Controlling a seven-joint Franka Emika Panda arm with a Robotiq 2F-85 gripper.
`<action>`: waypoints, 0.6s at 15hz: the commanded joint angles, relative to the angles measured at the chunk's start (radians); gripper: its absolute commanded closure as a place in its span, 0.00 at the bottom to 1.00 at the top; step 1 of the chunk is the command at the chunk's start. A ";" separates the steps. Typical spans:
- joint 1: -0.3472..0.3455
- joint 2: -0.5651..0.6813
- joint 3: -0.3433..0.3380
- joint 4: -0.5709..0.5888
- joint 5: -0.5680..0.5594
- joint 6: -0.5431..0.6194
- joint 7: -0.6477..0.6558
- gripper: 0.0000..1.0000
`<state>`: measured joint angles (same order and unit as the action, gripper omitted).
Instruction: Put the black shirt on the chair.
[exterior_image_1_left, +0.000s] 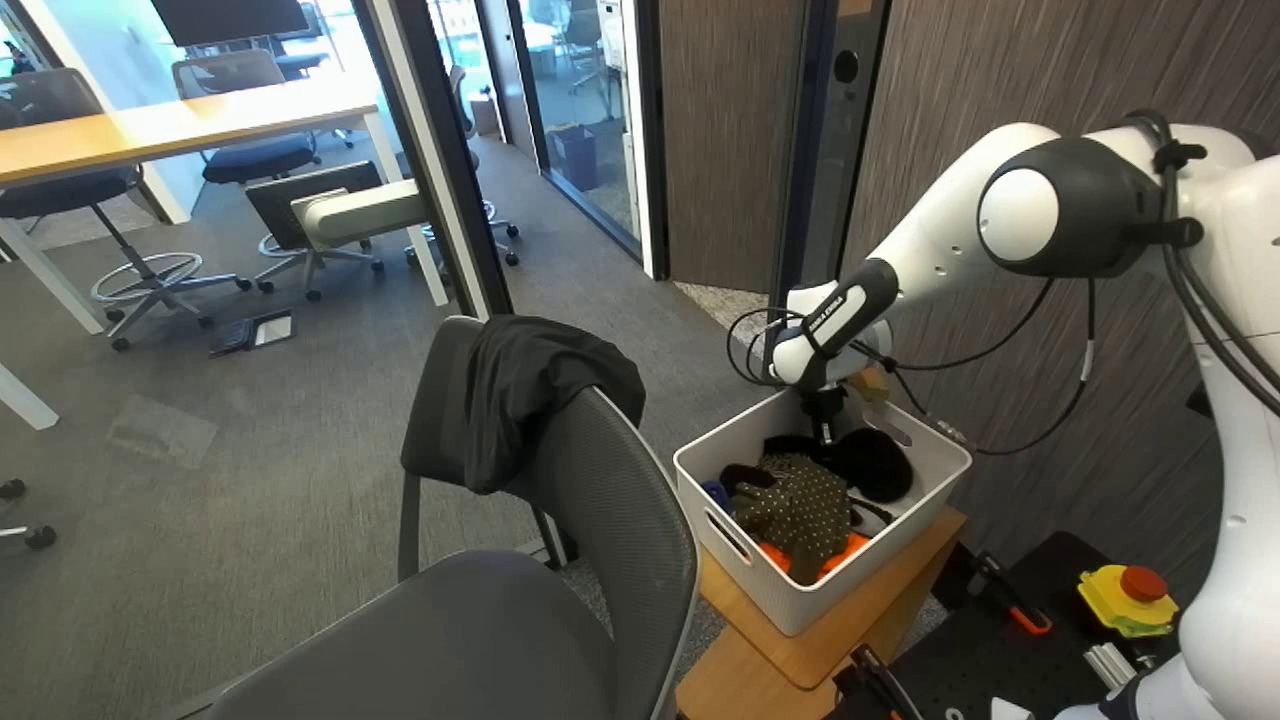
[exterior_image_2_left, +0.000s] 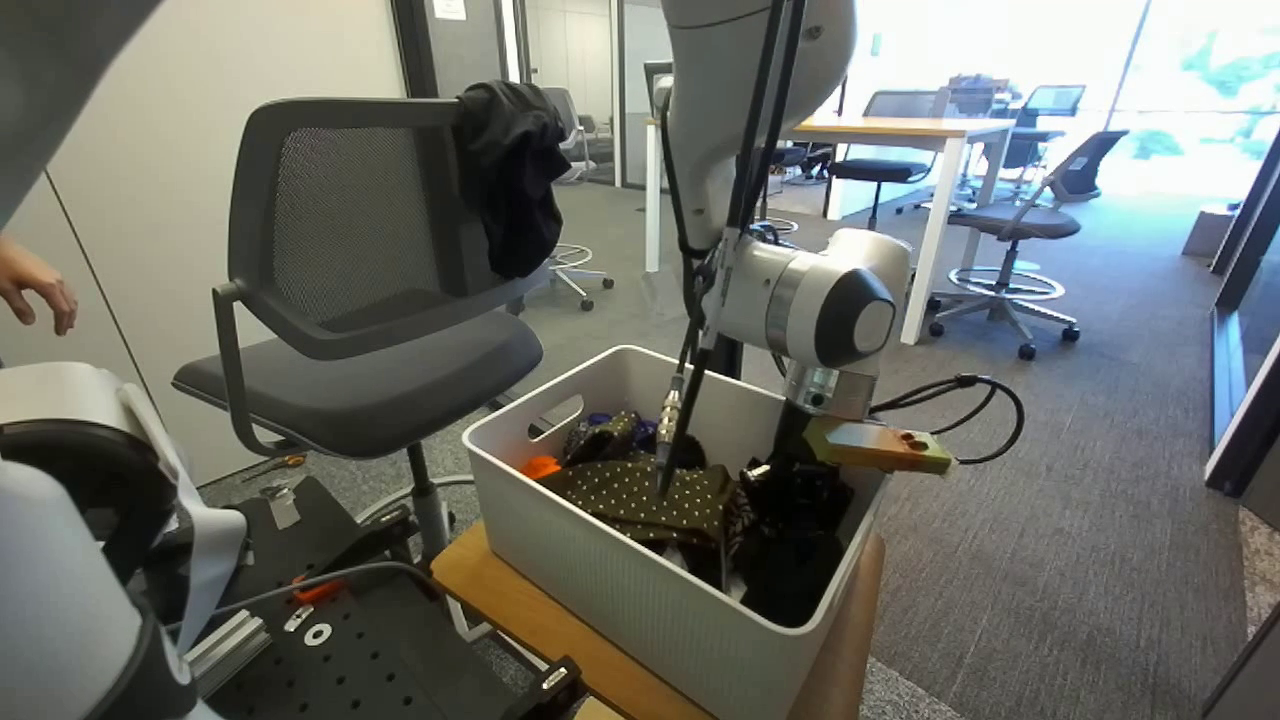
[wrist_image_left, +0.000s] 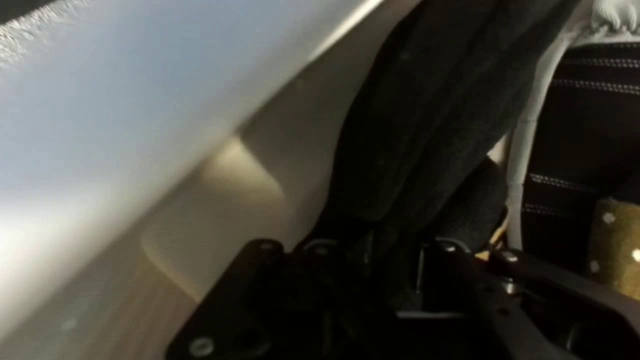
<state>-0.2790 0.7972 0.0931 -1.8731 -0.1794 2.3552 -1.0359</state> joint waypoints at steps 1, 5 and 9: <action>-0.091 -0.074 0.088 -0.011 0.173 -0.095 -0.133 0.87; -0.103 -0.191 0.095 -0.019 0.323 -0.220 -0.178 0.87; -0.069 -0.306 0.072 0.009 0.420 -0.352 -0.179 0.87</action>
<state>-0.3702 0.5890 0.1777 -1.8684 0.1673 2.1024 -1.1974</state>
